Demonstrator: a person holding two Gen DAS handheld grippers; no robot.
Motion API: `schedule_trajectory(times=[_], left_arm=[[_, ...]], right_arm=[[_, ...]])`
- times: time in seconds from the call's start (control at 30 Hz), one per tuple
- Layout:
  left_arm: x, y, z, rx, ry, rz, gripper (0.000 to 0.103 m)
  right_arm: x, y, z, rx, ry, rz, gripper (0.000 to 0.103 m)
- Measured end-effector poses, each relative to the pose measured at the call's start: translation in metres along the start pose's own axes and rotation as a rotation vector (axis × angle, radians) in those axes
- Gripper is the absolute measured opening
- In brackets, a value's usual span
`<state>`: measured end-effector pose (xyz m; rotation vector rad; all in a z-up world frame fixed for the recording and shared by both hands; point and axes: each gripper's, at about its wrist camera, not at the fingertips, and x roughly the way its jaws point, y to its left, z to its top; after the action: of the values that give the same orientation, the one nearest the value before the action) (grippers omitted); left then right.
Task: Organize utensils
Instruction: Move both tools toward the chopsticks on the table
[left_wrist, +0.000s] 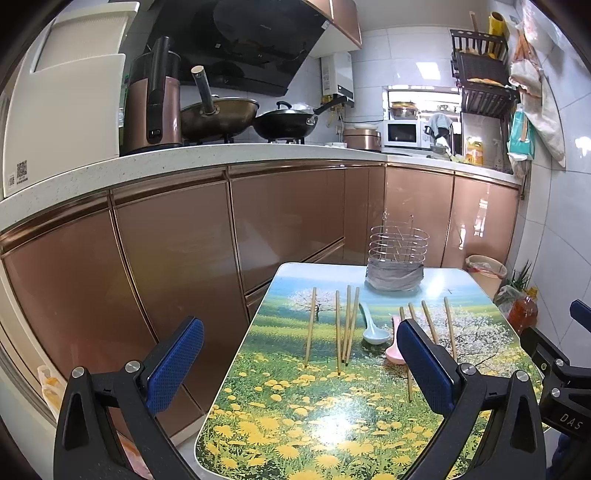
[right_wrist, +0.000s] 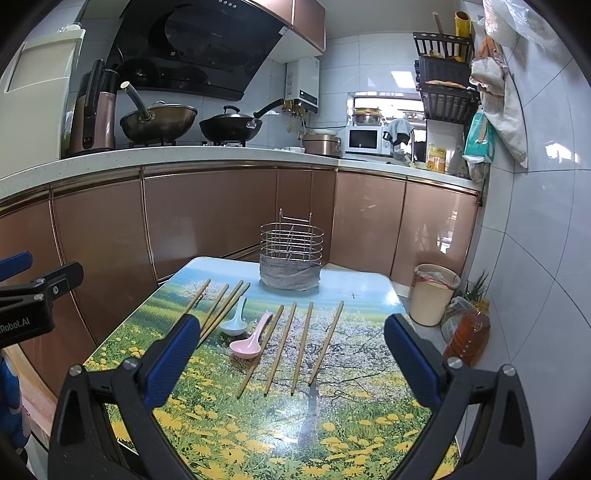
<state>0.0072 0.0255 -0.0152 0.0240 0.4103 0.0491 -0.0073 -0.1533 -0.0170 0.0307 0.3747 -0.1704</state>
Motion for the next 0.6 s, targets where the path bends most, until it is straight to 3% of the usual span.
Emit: schedule_trajectory(times=[0.6], left_arm=[[0.0094,-0.006,-0.0022,0.012,0.017,-0.007,0.103]], right_arm=[[0.0056,0.0,0.0054,-0.009,0.017,-0.032,0.101]])
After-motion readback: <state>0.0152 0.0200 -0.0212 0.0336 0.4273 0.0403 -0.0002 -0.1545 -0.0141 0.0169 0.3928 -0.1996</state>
